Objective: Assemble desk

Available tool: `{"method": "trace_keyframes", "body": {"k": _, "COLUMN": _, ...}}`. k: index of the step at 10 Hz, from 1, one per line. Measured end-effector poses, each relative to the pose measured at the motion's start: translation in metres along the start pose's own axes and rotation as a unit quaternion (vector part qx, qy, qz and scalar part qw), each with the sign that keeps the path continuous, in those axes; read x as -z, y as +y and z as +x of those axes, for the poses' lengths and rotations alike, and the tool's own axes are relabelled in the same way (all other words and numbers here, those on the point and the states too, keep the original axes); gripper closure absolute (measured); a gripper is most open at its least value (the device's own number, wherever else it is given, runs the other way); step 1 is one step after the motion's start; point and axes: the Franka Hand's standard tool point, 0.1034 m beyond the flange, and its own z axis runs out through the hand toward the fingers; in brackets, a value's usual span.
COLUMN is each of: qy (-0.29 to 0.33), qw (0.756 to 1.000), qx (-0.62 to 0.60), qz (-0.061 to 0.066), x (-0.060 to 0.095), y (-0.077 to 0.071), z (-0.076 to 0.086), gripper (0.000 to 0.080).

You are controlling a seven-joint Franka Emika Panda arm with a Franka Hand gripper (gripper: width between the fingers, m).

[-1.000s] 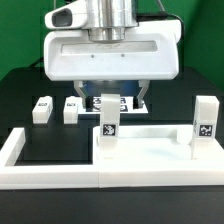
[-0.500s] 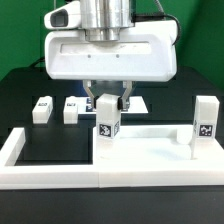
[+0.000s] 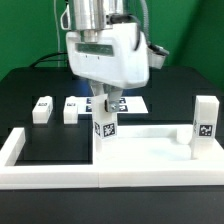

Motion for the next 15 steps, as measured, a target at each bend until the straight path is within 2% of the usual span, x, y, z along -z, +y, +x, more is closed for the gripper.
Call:
{"method": "trace_keyframes", "body": {"k": 1, "qy": -0.020, "qw": 0.995, "qx": -0.099, "qz": 0.010, "x": -0.0008, "y": 0.0010, "z": -0.0015, "gripper": 0.0495}}
{"method": "trace_keyframes", "body": {"k": 3, "qy": -0.036, "qw": 0.978, "qx": -0.207, "qz": 0.022, "x": -0.0014, "y": 0.0017, "z": -0.0049, "gripper": 0.0495}}
{"method": "trace_keyframes", "body": {"k": 6, "qy": -0.035, "qw": 0.978, "qx": -0.206, "qz": 0.023, "x": -0.0020, "y": 0.0011, "z": -0.0071, "gripper": 0.0486}}
{"method": "trace_keyframes", "body": {"k": 7, "qy": -0.034, "qw": 0.983, "qx": -0.180, "qz": 0.021, "x": -0.0021, "y": 0.0018, "z": -0.0069, "gripper": 0.0276}}
{"method": "trace_keyframes", "body": {"k": 8, "qy": -0.038, "qw": 0.995, "qx": -0.092, "qz": 0.011, "x": -0.0021, "y": 0.0047, "z": -0.0075, "gripper": 0.0276}}
{"method": "trace_keyframes", "body": {"k": 9, "qy": -0.040, "qw": 0.999, "qx": -0.021, "qz": 0.010, "x": -0.0022, "y": 0.0063, "z": -0.0073, "gripper": 0.0171}}
{"method": "trace_keyframes", "body": {"k": 12, "qy": -0.039, "qw": 0.996, "qx": 0.081, "qz": 0.014, "x": -0.0026, "y": 0.0066, "z": -0.0075, "gripper": 0.0151}}
{"method": "trace_keyframes", "body": {"k": 13, "qy": -0.032, "qw": 0.989, "qx": 0.144, "qz": 0.011, "x": -0.0024, "y": 0.0063, "z": -0.0069, "gripper": 0.0151}}
{"method": "trace_keyframes", "body": {"k": 15, "qy": -0.005, "qw": 0.942, "qx": 0.335, "qz": -0.001, "x": -0.0017, "y": 0.0021, "z": -0.0066, "gripper": 0.0151}}
